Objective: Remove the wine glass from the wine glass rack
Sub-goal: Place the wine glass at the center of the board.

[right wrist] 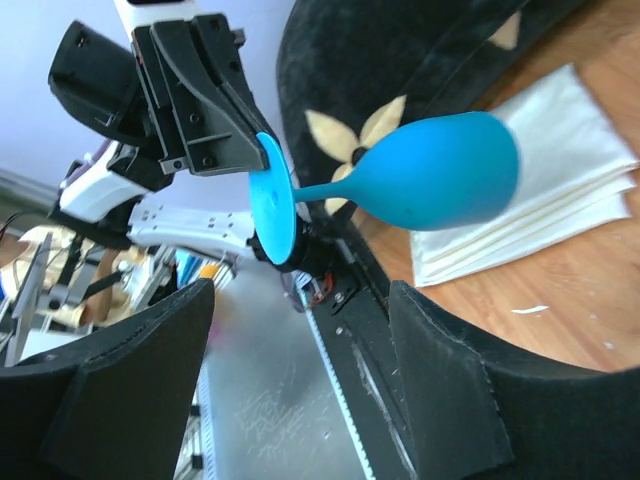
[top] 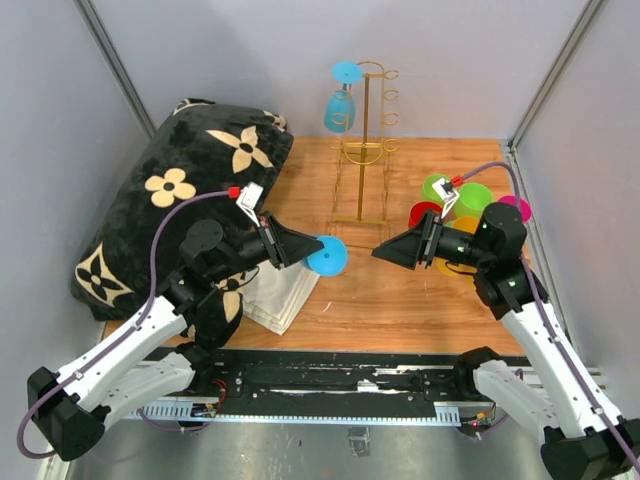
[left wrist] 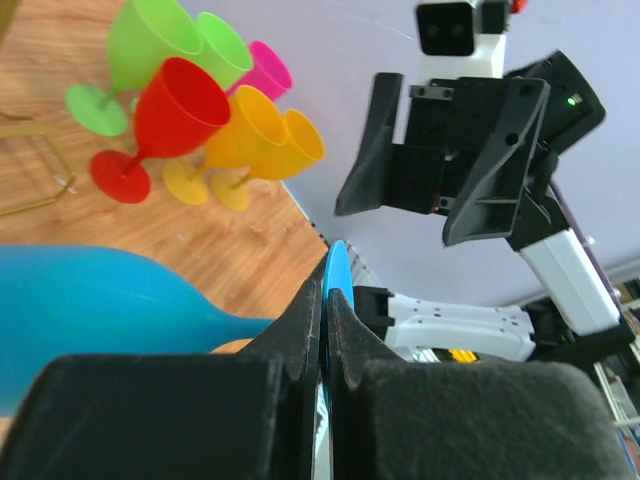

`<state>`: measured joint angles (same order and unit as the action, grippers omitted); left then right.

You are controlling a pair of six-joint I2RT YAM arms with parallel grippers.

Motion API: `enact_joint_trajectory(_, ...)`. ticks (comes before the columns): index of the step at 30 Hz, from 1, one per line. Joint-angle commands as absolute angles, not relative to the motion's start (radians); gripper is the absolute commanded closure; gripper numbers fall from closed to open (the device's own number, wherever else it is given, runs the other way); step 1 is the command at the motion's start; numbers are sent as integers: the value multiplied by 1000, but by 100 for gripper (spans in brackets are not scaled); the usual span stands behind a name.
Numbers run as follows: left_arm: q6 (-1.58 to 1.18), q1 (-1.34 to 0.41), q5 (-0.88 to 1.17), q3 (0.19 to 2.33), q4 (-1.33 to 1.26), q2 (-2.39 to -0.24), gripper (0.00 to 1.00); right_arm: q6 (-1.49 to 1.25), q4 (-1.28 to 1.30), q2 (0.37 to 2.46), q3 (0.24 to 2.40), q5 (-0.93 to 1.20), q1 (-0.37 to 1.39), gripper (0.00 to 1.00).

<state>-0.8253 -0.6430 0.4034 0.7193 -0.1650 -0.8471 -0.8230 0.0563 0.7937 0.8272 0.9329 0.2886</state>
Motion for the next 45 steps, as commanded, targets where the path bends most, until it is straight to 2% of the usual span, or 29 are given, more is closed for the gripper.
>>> enact_joint_trajectory(1, -852, -708, 356, 705, -302, -864, 99, -778, 5, 841, 884, 933, 402, 30)
enact_joint_trajectory(7, -847, -760, 300, 682, -353, -863, 100, -703, 70, 894, 925, 915, 511, 39)
enact_joint_trajectory(14, -853, -782, 330, 669, -405, -874, 99, -719, 20, 929, 920, 905, 563, 60)
enact_joint_trajectory(17, -851, -795, 334, 665, -423, -878, 99, -724, 15, 939, 923, 900, 564, 73)
enact_joint_trajectory(21, -845, -805, 349, 666, -424, -882, 99, -773, -77, 933, 897, 930, 564, 98)
enact_joint_trajectory(24, -842, -809, 369, 664, -416, -889, 95, -782, -112, 922, 889, 953, 564, 99)
enact_joint_trajectory(27, -814, -822, 379, 673, -366, -903, 71, -734, -59, 898, 897, 911, 565, 99)
enact_joint_trajectory(29, -790, -842, 363, 694, -318, -923, 66, -688, -12, 881, 899, 862, 564, 99)
enact_joint_trajectory(39, -775, -879, 342, 715, -300, -938, 65, -612, 68, 838, 907, 751, 565, 99)
enact_joint_trajectory(45, -766, -879, 299, 712, -235, -898, 56, -590, 89, 808, 903, 691, 565, 99)
